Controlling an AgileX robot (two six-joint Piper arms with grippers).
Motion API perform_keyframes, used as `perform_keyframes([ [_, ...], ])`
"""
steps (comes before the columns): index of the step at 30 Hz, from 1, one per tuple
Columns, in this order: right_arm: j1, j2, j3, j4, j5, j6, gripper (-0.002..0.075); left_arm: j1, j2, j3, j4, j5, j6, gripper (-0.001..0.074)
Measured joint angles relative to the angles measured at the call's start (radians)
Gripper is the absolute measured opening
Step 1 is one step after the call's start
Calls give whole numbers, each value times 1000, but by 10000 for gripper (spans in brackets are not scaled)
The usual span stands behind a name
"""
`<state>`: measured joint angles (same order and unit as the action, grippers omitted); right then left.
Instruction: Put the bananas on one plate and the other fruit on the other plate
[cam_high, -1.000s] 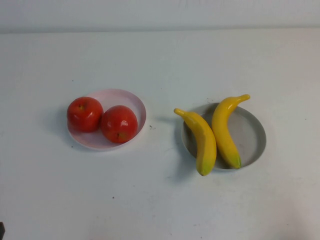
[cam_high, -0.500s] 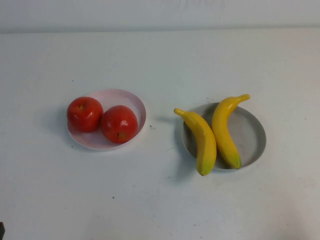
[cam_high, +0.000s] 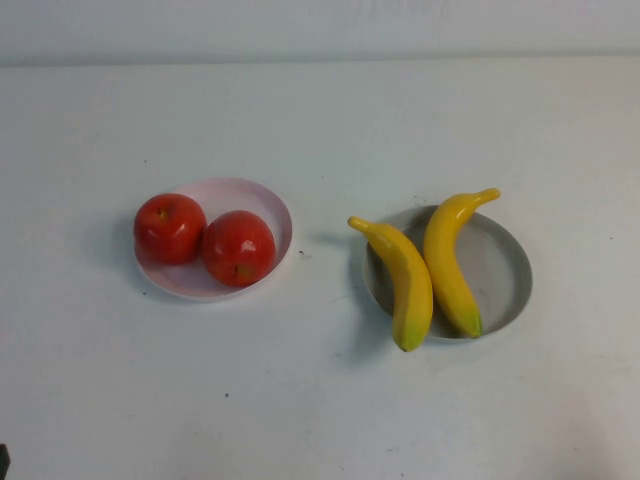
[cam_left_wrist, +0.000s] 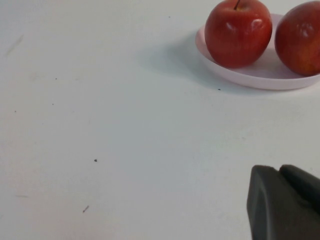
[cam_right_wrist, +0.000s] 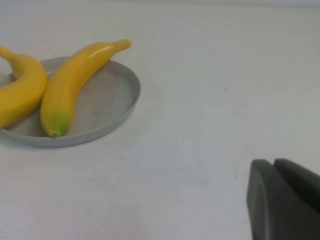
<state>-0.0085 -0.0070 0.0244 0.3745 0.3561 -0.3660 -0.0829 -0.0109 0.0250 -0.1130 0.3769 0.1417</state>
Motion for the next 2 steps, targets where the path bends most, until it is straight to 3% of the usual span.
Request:
perform_keyframes([
  [2,0,0,0,0,0,0,-15,0,0,0,0,0,0,-1],
])
